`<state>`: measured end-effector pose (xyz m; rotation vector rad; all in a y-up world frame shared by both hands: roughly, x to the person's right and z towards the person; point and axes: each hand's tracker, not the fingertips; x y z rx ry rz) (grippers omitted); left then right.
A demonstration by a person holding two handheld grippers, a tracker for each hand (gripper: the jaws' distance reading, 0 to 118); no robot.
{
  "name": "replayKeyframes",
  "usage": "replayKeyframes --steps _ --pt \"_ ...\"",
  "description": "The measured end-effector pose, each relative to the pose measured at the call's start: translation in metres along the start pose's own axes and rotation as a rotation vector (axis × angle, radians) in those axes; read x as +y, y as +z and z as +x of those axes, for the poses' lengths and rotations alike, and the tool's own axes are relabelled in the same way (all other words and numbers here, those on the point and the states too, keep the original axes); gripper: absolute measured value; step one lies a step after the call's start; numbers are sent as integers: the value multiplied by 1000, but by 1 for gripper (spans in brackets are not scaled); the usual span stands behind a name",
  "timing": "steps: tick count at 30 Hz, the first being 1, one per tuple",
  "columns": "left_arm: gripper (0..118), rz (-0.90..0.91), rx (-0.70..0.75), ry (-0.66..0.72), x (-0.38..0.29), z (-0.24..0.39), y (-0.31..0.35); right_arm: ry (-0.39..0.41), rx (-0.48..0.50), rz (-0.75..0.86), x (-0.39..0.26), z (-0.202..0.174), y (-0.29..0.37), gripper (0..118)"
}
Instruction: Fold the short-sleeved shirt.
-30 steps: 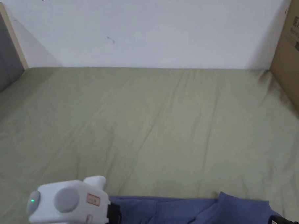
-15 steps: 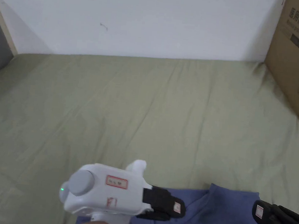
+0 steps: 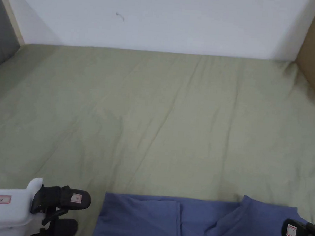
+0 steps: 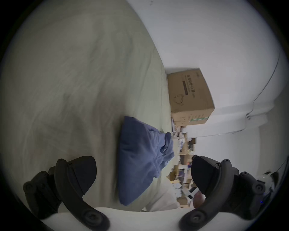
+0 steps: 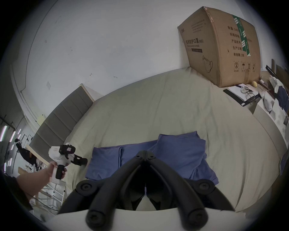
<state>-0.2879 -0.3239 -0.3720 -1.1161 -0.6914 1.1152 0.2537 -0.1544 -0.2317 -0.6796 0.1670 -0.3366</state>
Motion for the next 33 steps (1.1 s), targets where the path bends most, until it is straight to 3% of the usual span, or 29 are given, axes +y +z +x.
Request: replayKeyframes --steps 2,4,6,9,11,13,14,15,16,17,18,19,21,24,27,29,33 --pt "118 -27 -98 78 0 -19 -16 32 -13 -16 2 -8 -3 0" --pt "118 -34 -295 81 0 -17 -39 67 -22 -23 2 -15 -6 0" --pt "118 -62 -343 112 4 -15 -73 71 -27 -34 1 -17 -13 0" --pt "118 -138 -277 8 -7 2 -112 45 -17 -51 -1 -21 -21 0" --pt "118 -142 -196 -98 -9 11 -116 24 -9 -60 -3 -23 -23 0" --pt "114 -124 -125 -116 -10 15 -109 21 1 -64 -5 -23 -23 0" --pt "99 -110 -90 -119 -11 15 -100 24 4 -65 -6 -23 -23 0" --pt "32 -81 34 -133 -11 14 -96 28 4 -68 -6 -23 -22 0" --pt "5 -47 282 -191 -14 13 -95 30 3 -71 -7 -22 -22 0" --pt "5 -37 376 -184 -12 6 -90 28 4 -71 -8 -19 -20 0" --pt "5 -49 146 -64 -15 15 -89 19 6 -70 -8 -16 -19 0" --pt "5 -24 164 -85 -18 33 -89 5 7 -66 -7 -13 -17 0" --pt "5 -50 442 -327 -26 72 -94 -32 14 -44 -7 -6 -11 0" --pt "5 -53 745 -485 -48 135 -116 -59 15 -15 -7 7 1 0" --pt "5 1 837 -629 -74 189 -156 -87 -3 5 -11 22 17 0" --pt "5 -24 756 -636 -87 211 -189 -117 -6 17 -13 34 29 0" --pt "5 -143 549 -379 -94 218 -260 -163 -43 64 -16 61 52 0"
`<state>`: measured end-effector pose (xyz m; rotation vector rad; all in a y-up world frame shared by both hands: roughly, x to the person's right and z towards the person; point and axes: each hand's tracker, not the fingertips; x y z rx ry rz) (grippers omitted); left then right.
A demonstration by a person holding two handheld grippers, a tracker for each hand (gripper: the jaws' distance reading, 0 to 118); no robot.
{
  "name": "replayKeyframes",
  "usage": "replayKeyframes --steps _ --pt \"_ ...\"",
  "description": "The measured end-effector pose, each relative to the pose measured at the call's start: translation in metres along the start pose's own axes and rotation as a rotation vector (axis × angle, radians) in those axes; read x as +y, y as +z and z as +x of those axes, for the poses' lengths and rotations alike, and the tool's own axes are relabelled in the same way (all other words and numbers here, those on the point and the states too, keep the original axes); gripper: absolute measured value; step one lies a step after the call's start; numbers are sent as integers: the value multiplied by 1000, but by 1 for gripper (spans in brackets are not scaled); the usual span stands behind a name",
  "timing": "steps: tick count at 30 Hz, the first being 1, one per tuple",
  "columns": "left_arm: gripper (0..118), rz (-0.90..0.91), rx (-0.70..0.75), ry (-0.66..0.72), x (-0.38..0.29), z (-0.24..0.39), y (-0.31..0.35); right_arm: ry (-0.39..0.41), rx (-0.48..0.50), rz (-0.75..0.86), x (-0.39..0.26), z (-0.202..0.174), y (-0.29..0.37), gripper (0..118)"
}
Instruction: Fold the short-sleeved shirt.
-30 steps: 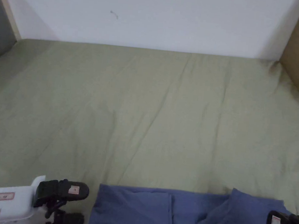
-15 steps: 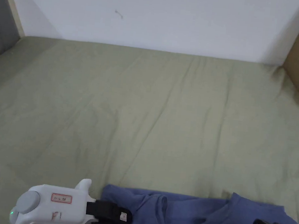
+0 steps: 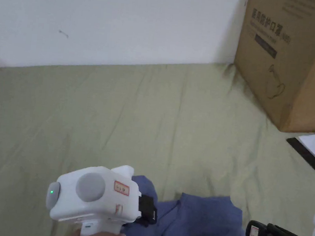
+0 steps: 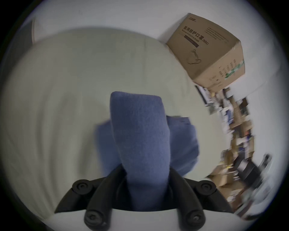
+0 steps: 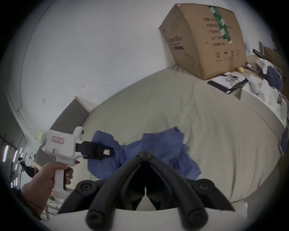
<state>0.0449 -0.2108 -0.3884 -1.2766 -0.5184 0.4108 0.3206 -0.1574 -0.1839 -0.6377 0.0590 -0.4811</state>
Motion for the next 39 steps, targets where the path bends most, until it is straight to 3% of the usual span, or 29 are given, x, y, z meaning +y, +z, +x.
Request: replayKeyframes --steps 3,4,5,6,10,12,18,20,21,23,24,30,33,39 --pt "7 -43 -69 101 7 16 -38 -43 -29 31 4 21 12 0" --pt "13 -56 -88 103 6 23 -47 -59 -38 39 5 27 15 0" --pt "32 -61 -81 82 9 30 -53 -70 -43 44 5 32 18 0" --pt "74 -56 -107 69 8 37 -58 -80 -49 51 5 38 20 0" --pt "118 -124 -245 81 7 54 -62 -110 -67 54 6 51 19 0" --pt "116 -101 -314 78 10 57 -50 -123 -64 57 6 54 18 0" --pt "115 32 -227 -32 7 29 33 -118 -43 65 8 52 17 0" --pt "109 141 -196 -31 -5 3 68 -99 -38 78 8 50 17 0" --pt "80 238 -182 -29 -16 -12 86 -84 -40 92 8 49 17 0" --pt "5 417 -123 -42 -41 -35 114 -66 -39 119 8 47 19 0" --pt "0 477 -57 -46 -55 -44 124 -61 -31 134 7 45 19 0" --pt "0 714 35 -56 -112 -76 147 -21 -12 150 10 30 18 0" --pt "0 680 27 -65 -116 -71 142 18 -11 142 11 21 19 0" --pt "0 418 -190 -122 -71 -15 65 61 -20 162 10 14 35 0"
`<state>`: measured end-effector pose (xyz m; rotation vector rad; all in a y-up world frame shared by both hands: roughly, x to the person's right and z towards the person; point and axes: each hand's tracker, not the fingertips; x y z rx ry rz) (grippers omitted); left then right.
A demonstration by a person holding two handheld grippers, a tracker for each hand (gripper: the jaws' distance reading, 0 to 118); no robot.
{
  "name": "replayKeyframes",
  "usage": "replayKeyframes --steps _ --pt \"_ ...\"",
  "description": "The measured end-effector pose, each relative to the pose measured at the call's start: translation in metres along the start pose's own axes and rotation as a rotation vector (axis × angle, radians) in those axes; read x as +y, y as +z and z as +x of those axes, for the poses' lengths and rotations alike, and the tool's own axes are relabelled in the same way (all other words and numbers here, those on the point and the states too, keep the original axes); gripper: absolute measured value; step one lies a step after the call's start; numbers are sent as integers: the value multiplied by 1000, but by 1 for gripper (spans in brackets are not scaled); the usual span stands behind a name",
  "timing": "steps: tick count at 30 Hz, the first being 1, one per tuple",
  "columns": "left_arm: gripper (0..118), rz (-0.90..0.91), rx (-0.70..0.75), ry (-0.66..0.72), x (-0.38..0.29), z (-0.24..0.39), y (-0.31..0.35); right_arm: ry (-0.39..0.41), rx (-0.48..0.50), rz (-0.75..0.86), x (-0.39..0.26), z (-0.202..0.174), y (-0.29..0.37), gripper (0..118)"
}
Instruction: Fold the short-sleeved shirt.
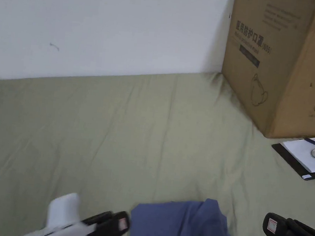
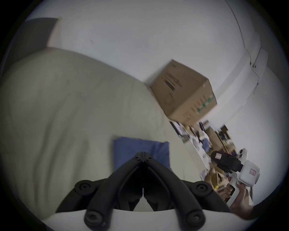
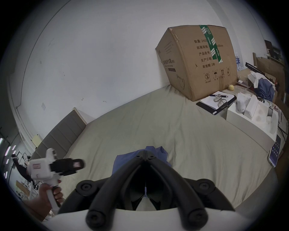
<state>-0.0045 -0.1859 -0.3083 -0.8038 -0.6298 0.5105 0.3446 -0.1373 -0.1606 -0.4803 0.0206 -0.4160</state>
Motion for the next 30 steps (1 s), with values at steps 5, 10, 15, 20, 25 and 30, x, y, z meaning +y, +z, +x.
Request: replayKeyframes --steps 5,10,15,20,25,30 --pt "0 -268 16 -35 0 30 -129 31 -32 12 2 10 12 0" --pt "0 -462 0 37 -33 37 -205 70 -73 10 5 22 14 0" --pt "0 -567 -77 96 -57 53 -235 55 -84 -7 3 30 7 0" --pt "0 -486 -364 115 -47 86 -201 12 -42 5 7 26 10 0" --pt "0 -77 -264 -64 2 93 -71 9 11 79 30 9 30 0" --pt "0 369 84 -235 24 71 76 74 57 215 51 -26 48 0"
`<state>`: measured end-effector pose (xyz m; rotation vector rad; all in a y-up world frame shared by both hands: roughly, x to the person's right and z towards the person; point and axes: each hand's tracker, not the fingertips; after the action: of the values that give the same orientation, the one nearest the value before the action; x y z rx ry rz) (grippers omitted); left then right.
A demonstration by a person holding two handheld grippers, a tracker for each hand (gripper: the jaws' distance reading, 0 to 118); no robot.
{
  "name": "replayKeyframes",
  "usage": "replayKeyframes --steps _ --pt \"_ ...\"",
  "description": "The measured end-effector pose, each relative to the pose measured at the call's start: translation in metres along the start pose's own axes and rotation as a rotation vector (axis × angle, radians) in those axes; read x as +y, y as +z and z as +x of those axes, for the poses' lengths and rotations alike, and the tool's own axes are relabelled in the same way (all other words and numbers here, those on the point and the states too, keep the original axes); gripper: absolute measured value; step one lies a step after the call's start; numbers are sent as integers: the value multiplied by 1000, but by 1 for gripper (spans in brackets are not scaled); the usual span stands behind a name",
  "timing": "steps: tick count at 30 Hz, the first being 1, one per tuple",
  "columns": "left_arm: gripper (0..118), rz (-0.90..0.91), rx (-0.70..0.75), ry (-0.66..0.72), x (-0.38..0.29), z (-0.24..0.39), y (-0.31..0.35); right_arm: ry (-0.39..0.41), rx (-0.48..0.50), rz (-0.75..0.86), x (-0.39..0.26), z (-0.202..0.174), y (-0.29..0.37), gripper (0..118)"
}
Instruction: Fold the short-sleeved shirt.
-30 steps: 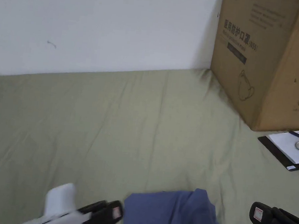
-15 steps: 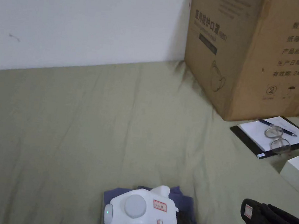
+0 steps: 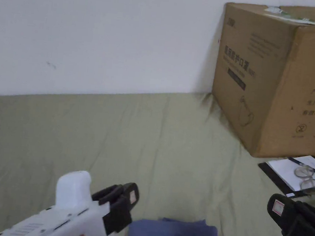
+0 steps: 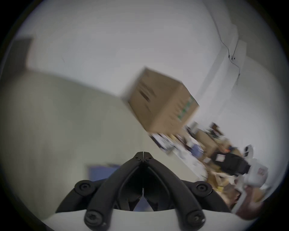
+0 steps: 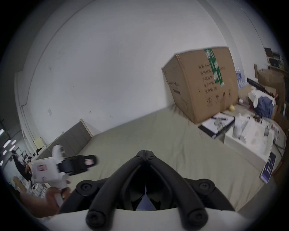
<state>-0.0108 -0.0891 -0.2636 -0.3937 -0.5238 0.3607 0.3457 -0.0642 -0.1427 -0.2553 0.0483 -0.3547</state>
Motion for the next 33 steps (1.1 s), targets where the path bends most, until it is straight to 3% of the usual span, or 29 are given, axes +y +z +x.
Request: replayKeyframes --steps 2,5,6,7,9,10,11,13,14,18,22,25,28,31,33 --pt "0 112 191 -112 8 -10 42 90 -36 77 0 -17 2 0" --pt "0 293 381 -297 -4 -22 86 306 -134 324 -28 -36 10 0" --pt "0 334 450 -347 -11 -22 95 335 -172 370 -38 -38 10 0" --pt "0 367 531 -383 -18 -22 103 294 -213 342 -46 -39 8 0" --pt "0 385 607 -321 -29 -25 113 168 -174 213 -48 -39 7 0" --pt "0 383 578 -241 -33 -27 119 170 -173 229 -53 -40 10 0" --pt "0 377 552 -212 -36 -29 123 235 -202 289 -58 -44 14 0" --pt "0 357 566 -253 -38 -29 123 375 -222 345 -65 -49 22 0" --pt "0 344 572 -271 -39 -28 123 390 -213 327 -65 -50 24 0" --pt "0 339 551 -297 -43 -23 123 270 -227 312 -63 -47 33 0" --pt "0 336 528 -305 -38 -17 122 240 -253 306 -54 -42 34 0" --pt "0 294 480 -254 -22 -20 121 221 -171 282 -35 -38 25 0" --pt "0 134 350 -110 -2 -42 110 167 -11 50 -11 -27 -21 0" --pt "0 6 286 89 -3 -71 94 111 -19 -469 -19 -7 -106 0" --pt "0 -12 273 205 -16 -86 90 144 -44 -681 -53 8 -155 0"
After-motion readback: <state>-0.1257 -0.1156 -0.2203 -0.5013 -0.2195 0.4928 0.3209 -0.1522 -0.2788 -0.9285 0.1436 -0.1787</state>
